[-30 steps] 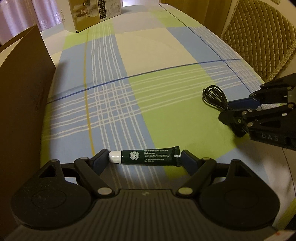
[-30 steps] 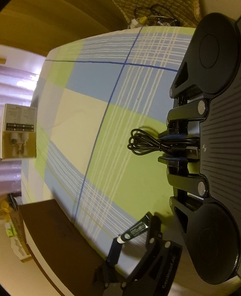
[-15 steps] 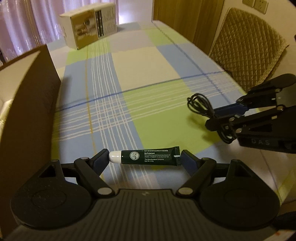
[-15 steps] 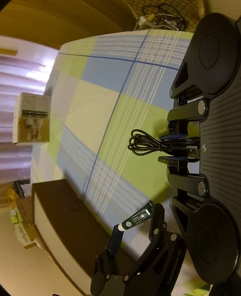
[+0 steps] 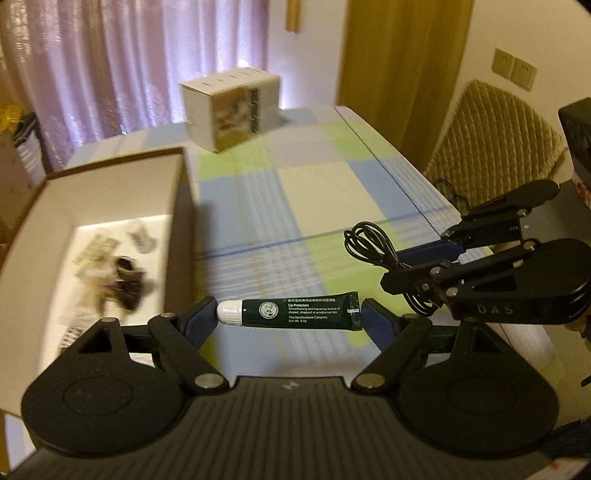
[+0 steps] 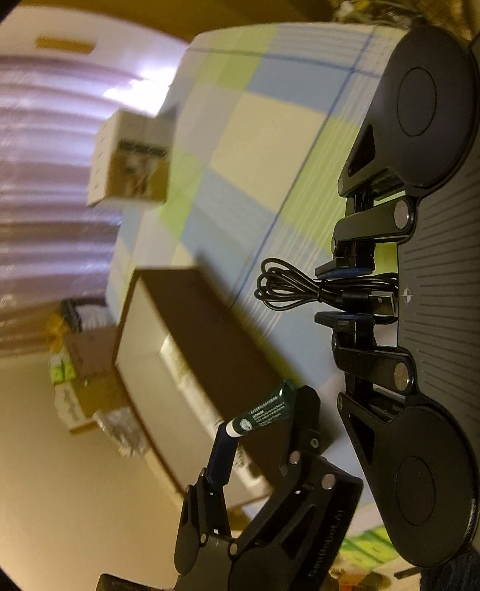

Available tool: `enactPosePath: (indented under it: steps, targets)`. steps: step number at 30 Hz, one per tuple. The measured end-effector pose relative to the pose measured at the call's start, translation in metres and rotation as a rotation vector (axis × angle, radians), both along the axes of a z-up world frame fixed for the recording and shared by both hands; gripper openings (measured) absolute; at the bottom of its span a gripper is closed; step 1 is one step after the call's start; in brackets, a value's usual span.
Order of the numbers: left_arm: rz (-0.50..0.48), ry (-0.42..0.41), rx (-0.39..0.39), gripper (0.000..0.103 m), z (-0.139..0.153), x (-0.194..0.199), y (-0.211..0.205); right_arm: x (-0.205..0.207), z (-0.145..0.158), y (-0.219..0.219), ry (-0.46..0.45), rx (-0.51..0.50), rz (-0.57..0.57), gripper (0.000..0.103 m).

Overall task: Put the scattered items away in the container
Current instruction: 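Carry the black cable and green tube over the cardboard box with both tools, then open the right tool to drop the cable while the left tool releases the tube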

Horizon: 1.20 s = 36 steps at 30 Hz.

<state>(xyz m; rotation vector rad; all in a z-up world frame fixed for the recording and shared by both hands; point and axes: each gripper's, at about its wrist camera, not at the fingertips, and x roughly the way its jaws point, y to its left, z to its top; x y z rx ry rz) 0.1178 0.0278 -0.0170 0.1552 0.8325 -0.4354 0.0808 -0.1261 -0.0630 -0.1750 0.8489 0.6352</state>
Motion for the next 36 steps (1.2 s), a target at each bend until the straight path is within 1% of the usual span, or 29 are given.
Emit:
enactPosePath:
  steps: [5,9,13,17,21,25,31,36]
  targets:
    - [0.054,-0.036,0.005,0.081,0.018,0.004,0.043,0.002,0.016,0.040,-0.025,0.046,0.050,0.015]
    - [0.096,-0.067,0.013,0.081,0.030,0.012,0.083,0.009,0.027,0.075,-0.026,0.106,0.079,0.015]
    - [0.128,-0.082,0.041,0.081,0.033,0.029,0.122,0.018,0.036,0.112,-0.018,0.165,0.089,0.015]
    - [0.124,-0.072,0.056,0.081,0.028,0.052,0.155,0.031,0.037,0.149,-0.003,0.188,0.068,0.015]
    - [0.093,-0.059,0.089,0.081,0.017,0.075,0.176,0.051,0.026,0.181,0.021,0.165,0.011,0.015]
    - [0.052,-0.027,0.110,0.081,0.001,0.100,0.194,0.073,0.010,0.201,0.052,0.123,-0.054,0.015]
    - [-0.048,0.007,0.157,0.081,-0.023,0.133,0.200,0.097,-0.014,0.212,0.070,0.038,-0.156,0.015]
    - [-0.114,0.027,0.181,0.081,-0.039,0.151,0.199,0.107,-0.025,0.218,0.063,-0.018,-0.180,0.015]
